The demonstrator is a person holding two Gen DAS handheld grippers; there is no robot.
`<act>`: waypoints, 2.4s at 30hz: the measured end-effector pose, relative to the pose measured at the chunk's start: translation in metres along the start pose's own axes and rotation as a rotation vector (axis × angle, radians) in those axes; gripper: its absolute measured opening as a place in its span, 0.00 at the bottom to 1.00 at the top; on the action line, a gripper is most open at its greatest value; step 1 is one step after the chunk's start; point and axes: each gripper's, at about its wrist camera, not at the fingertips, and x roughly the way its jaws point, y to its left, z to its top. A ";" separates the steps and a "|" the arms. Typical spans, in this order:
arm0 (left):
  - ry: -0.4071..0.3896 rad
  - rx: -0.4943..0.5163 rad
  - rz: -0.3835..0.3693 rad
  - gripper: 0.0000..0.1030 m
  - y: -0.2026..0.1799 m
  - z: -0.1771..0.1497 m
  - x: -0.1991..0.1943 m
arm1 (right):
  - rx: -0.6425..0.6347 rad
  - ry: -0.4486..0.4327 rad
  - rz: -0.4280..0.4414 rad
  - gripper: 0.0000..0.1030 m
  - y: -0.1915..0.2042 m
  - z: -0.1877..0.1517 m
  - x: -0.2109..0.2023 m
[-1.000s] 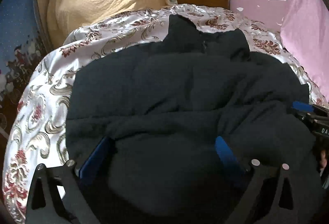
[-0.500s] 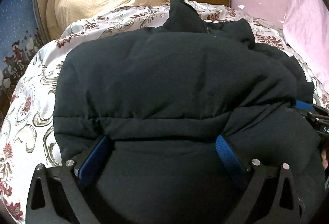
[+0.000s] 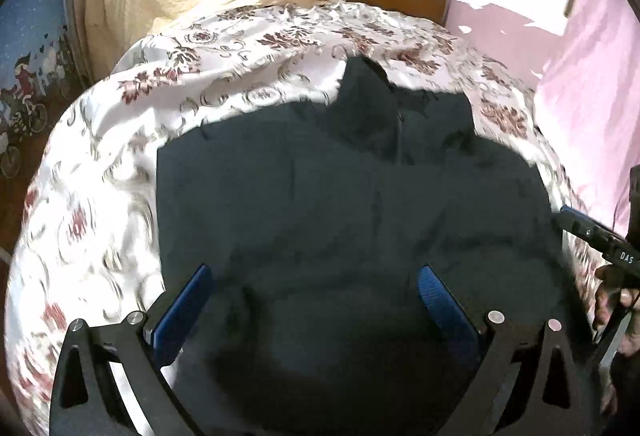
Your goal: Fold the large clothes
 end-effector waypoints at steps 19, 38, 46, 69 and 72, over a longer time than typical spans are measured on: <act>-0.021 -0.069 0.007 0.69 -0.029 0.163 0.139 | 0.313 0.073 -0.043 0.48 0.000 0.146 0.176; -0.308 0.042 -0.140 0.06 -0.029 0.059 -0.056 | -0.029 -0.196 0.011 0.12 0.037 0.075 -0.031; -0.370 0.122 -0.137 0.05 -0.039 -0.017 -0.108 | -0.225 -0.251 -0.070 0.10 0.064 0.009 -0.102; -0.185 0.101 -0.037 0.05 -0.028 -0.055 0.007 | -0.229 -0.086 -0.181 0.08 0.040 -0.052 -0.001; -0.192 0.139 -0.017 0.05 -0.034 -0.057 0.005 | -0.223 -0.083 -0.160 0.10 0.040 -0.049 -0.008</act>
